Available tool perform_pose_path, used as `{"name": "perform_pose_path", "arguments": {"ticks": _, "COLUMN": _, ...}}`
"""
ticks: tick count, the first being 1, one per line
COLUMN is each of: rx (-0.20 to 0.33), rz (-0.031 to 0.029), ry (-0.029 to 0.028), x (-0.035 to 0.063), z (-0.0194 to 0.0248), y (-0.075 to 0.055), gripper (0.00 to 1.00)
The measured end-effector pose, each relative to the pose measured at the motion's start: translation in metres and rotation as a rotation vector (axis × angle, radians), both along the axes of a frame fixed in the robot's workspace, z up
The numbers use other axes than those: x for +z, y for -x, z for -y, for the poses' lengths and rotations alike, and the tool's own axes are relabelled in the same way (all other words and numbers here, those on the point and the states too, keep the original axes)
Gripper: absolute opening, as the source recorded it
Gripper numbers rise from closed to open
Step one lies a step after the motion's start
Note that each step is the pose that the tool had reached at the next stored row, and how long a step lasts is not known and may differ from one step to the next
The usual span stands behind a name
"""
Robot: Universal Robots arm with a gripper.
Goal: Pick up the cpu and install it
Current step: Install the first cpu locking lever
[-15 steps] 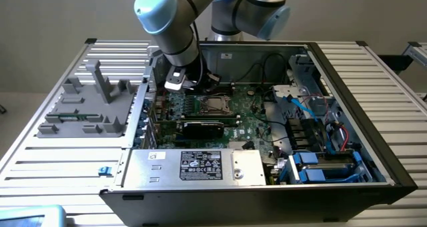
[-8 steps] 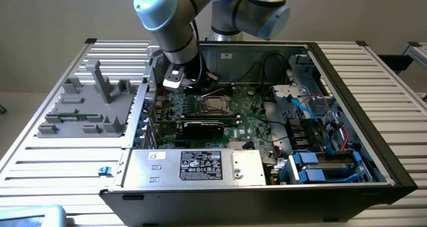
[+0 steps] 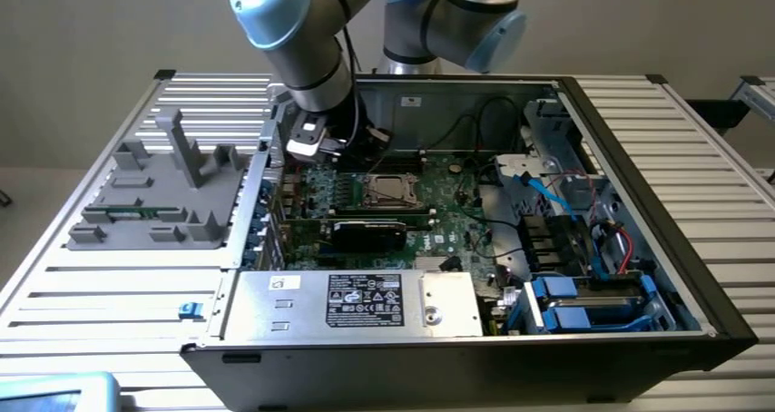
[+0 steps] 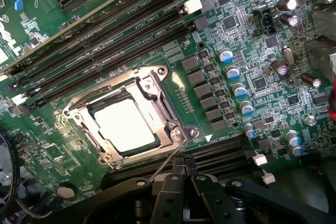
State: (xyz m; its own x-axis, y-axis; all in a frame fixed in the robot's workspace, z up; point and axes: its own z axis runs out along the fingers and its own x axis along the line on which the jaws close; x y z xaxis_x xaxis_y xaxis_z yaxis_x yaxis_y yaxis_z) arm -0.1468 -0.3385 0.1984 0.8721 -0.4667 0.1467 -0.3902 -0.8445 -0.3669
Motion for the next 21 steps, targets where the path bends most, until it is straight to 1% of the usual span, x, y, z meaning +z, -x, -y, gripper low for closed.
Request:
{"name": "perform_pose_path", "arguments": {"ticks": 7, "rx": 0.000, "rz": 0.0002, "ry": -0.0001, "x": 0.0015, "z": 0.0006, "y": 0.0021, "gripper": 0.11}}
{"name": "perform_pose_path", "arguments": {"ticks": 10, "rx": 0.000, "rz": 0.0004, "ry": 0.0000, "x": 0.0036, "z": 0.0007, "y": 0.0030, "gripper": 0.11}}
{"name": "perform_pose_path", "arguments": {"ticks": 12, "rx": 0.000, "rz": 0.0008, "ry": -0.0002, "x": 0.0039, "z": 0.0016, "y": 0.0031, "gripper": 0.11}}
{"name": "perform_pose_path", "arguments": {"ticks": 18, "rx": 0.000, "rz": 0.0102, "ry": 0.0010, "x": 0.0034, "z": 0.0020, "y": 0.0032, "gripper": 0.11}}
{"name": "perform_pose_path", "arguments": {"ticks": 21, "rx": 0.000, "rz": 0.0120, "ry": 0.0021, "x": 0.0021, "z": 0.0020, "y": 0.0032, "gripper": 0.11}}
